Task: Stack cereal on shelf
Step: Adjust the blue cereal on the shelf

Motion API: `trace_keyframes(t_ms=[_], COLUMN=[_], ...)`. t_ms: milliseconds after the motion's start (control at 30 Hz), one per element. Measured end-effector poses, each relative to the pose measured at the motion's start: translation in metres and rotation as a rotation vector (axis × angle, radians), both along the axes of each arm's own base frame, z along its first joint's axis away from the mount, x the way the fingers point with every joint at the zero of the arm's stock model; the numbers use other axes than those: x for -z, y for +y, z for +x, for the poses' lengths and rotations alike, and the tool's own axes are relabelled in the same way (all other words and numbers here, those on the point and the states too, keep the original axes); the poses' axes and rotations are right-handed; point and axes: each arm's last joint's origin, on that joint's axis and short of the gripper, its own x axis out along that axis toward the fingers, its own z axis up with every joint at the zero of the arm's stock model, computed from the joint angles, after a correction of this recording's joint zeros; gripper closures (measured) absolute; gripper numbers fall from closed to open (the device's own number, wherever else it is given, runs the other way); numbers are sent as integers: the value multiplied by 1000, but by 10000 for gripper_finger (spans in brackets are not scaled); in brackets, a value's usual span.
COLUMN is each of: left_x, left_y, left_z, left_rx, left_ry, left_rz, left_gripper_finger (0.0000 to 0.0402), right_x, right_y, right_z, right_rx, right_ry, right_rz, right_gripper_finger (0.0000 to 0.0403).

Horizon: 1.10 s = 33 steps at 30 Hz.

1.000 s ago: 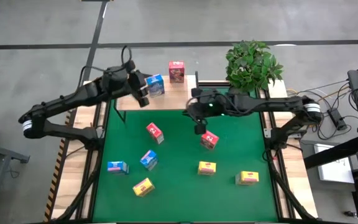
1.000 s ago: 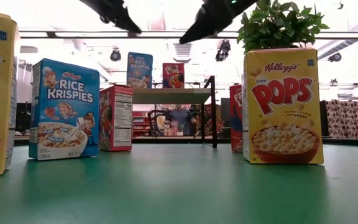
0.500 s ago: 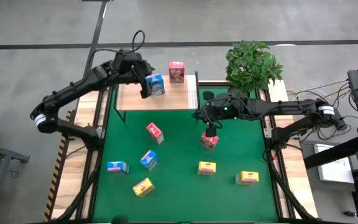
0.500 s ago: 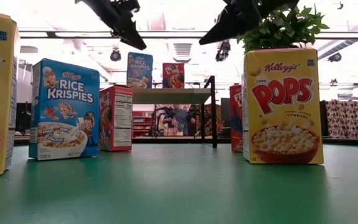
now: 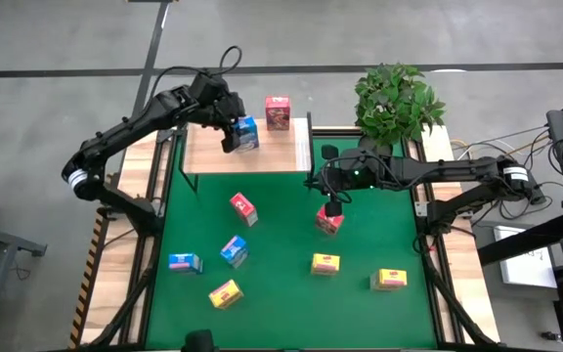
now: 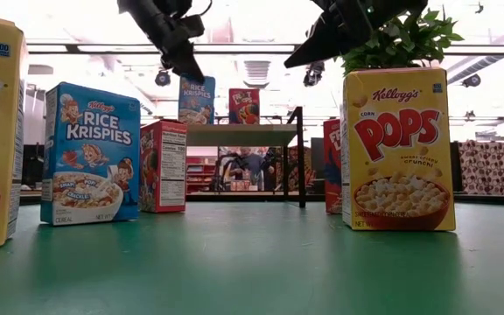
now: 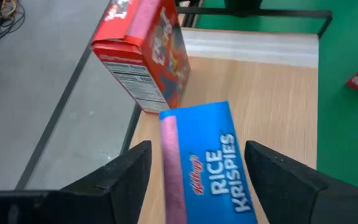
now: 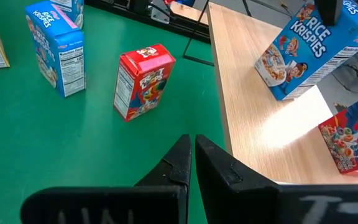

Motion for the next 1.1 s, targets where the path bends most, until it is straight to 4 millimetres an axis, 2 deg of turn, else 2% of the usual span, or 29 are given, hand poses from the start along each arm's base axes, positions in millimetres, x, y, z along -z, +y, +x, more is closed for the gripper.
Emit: trace_keyframes(t_ms=[333, 633, 833, 1100], left_x=[0, -5, -13, -3], left_y=[0, 8, 30, 70], left_z=[-1, -2, -12, -13], left_rx=[53, 163, 207, 181], left_ry=[37, 61, 44, 98], left_rz=[52, 224, 282, 103], left_gripper_finger=[237, 258, 259, 259], right_x=[0, 0, 1, 1], right_y=[0, 0, 0, 0], right_z=[0, 0, 0, 0], right_rx=[7, 7, 11, 12], right_ry=[-1, 1, 1, 2], right_rz=[14, 14, 21, 23], right_gripper_finger=[390, 390, 390, 390])
